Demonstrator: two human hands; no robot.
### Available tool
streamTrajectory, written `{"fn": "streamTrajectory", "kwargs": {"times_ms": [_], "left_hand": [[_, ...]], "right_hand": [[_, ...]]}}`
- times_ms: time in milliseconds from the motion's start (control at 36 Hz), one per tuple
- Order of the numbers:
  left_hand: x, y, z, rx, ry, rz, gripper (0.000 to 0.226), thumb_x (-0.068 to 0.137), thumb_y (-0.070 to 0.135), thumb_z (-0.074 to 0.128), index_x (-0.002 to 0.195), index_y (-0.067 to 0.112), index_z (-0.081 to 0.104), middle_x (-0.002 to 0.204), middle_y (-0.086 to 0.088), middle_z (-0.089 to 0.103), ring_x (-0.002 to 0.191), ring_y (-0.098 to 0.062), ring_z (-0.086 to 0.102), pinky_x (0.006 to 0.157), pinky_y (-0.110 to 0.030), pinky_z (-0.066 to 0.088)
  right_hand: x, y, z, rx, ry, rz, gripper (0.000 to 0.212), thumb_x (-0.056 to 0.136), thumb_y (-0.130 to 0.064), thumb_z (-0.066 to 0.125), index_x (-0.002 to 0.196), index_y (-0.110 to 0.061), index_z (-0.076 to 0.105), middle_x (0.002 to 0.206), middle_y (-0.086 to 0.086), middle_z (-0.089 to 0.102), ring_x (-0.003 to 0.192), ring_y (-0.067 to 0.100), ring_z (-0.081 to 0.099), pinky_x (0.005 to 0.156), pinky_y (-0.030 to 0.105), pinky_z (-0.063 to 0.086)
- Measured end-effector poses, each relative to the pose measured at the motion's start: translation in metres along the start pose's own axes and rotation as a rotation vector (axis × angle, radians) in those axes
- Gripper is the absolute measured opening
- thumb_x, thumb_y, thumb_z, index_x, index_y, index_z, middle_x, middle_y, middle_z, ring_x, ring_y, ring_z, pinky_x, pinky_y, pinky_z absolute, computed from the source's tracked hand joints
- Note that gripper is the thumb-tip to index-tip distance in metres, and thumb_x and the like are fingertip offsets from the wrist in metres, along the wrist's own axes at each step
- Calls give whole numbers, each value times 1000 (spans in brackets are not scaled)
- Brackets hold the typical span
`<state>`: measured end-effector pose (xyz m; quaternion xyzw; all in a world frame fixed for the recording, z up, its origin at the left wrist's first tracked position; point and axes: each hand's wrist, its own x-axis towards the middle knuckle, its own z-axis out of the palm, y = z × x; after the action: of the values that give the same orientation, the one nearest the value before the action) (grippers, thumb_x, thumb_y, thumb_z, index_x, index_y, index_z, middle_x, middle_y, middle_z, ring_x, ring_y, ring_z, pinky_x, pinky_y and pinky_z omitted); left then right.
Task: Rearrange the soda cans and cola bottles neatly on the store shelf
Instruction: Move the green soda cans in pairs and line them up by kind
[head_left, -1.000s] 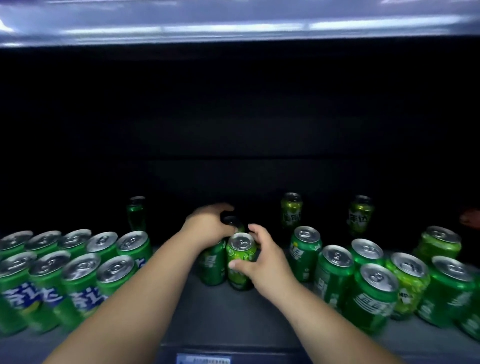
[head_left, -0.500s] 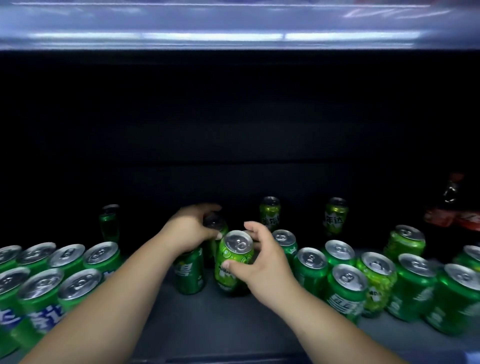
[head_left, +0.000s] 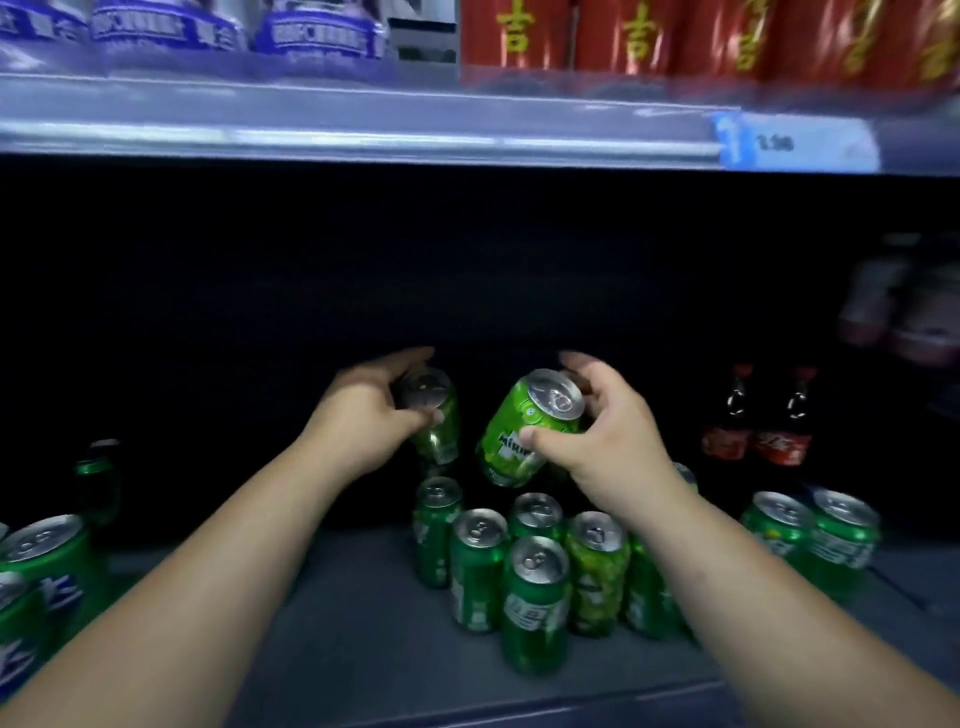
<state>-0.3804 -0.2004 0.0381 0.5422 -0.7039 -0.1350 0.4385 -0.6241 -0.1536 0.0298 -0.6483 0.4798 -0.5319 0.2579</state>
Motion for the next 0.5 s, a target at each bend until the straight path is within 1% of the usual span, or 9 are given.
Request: {"fn": "streamTrajectory", "kwargs": {"times_ms": [56,83,222,306,361,417,472,500], "left_hand": [[2,12,15,13,-14,11,69,74,19,84,136,34,56,114,13,63,108,-4,59,93,-14,42],[4,17,22,15,-23,13,69,74,19,84,136,34,56,114,13,63,108,-4,59,92,-14,42],[12,29,63,-25,-105,-38,74,75,14,82,139,34,53,115,11,63,104,-5,59,86,-14,43],[16,28,87,-27,-147,-81,76,73,15,84,138,37,52,113,13,61,97,-7,59,80,-14,42],[20,24,101,-14,-189,-88,77,70,17,86,138,35,53,119,10,63,102,-9,59,85,-15,42],[24,19,114,6,-241,-95,77,69,17,87,138,31,53,125,3,65,108,-12,60,91,-18,43],[28,15,123,23,-297,-112,76,70,18,87,137,28,54,125,2,65,108,-12,60,88,-17,42],[29,12,127,39,-318,-119,75,70,19,87,137,29,54,124,3,65,107,-10,60,86,-16,41]], "right_hand": [[7,10,-16,-45,31,11,95,51,-43,88,137,-29,51,122,-6,66,111,10,65,97,38,55],[11,16,-23,-69,39,20,97,49,-44,87,138,-27,50,123,-5,65,111,11,65,98,39,54],[23,45,-43,-247,17,75,100,54,-37,86,145,-24,45,134,1,56,119,16,58,100,33,50],[27,65,-45,-277,-8,144,100,54,-31,88,144,-24,44,131,2,56,117,18,57,94,31,49],[29,76,-43,-292,-15,185,99,52,-31,88,141,-24,45,125,2,58,112,19,59,89,30,49],[31,85,-41,-313,-25,225,92,56,-29,91,137,-22,47,117,0,60,105,18,60,80,26,46],[33,92,-38,-337,-36,260,84,61,-25,91,132,-21,48,111,-1,62,97,16,60,73,23,43],[34,95,-37,-346,-44,275,81,62,-25,91,130,-21,48,111,-1,63,95,16,60,73,23,43]]}}
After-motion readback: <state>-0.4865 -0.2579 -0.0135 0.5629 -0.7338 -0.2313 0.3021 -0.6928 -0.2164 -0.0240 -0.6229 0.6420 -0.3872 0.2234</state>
